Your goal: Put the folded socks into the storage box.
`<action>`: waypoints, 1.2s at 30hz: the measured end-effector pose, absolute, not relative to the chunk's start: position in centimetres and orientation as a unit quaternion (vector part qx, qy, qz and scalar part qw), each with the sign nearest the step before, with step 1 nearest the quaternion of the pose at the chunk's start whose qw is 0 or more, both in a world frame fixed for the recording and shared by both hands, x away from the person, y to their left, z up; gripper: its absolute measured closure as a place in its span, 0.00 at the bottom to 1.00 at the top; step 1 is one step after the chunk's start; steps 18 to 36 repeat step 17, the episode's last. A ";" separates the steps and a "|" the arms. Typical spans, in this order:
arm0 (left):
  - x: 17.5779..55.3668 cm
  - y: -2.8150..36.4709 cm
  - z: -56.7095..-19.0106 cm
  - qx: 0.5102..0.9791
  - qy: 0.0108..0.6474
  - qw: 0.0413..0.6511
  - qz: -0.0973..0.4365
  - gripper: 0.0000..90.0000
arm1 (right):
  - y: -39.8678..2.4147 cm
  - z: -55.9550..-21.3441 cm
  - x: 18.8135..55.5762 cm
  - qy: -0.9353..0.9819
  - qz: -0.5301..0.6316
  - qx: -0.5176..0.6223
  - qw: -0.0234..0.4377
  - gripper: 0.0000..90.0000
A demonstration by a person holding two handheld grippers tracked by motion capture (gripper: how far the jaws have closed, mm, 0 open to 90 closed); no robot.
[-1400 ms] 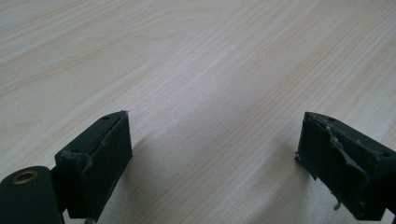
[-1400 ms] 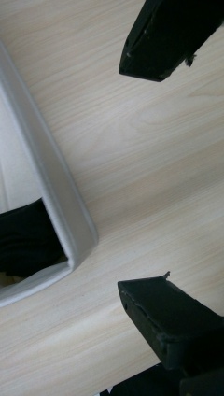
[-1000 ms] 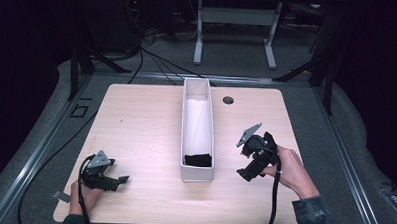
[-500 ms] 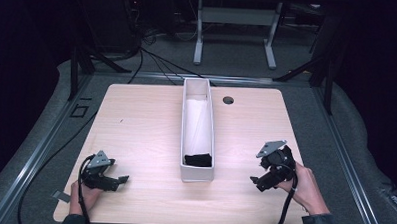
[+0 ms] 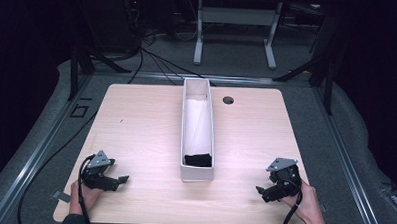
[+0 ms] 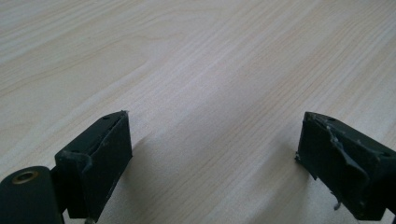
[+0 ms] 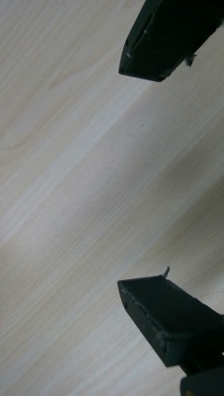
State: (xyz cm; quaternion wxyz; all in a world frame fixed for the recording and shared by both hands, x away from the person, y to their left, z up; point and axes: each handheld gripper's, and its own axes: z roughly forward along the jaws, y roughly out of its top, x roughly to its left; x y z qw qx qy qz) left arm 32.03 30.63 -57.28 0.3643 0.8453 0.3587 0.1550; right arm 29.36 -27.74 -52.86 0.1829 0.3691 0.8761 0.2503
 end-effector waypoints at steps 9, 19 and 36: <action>32.0 30.6 -57.3 0.845 0.359 0.364 0.155 0.11 | -28.7 -55.7 29.2 0.862 0.279 0.381 0.182 0.03; 32.0 30.6 -57.3 0.845 0.358 0.365 0.155 0.11 | -30.4 -57.1 29.1 0.829 0.347 0.405 0.168 0.00; 32.0 30.6 -57.3 0.845 0.358 0.365 0.155 0.11 | -30.4 -57.1 29.1 0.829 0.347 0.405 0.168 0.00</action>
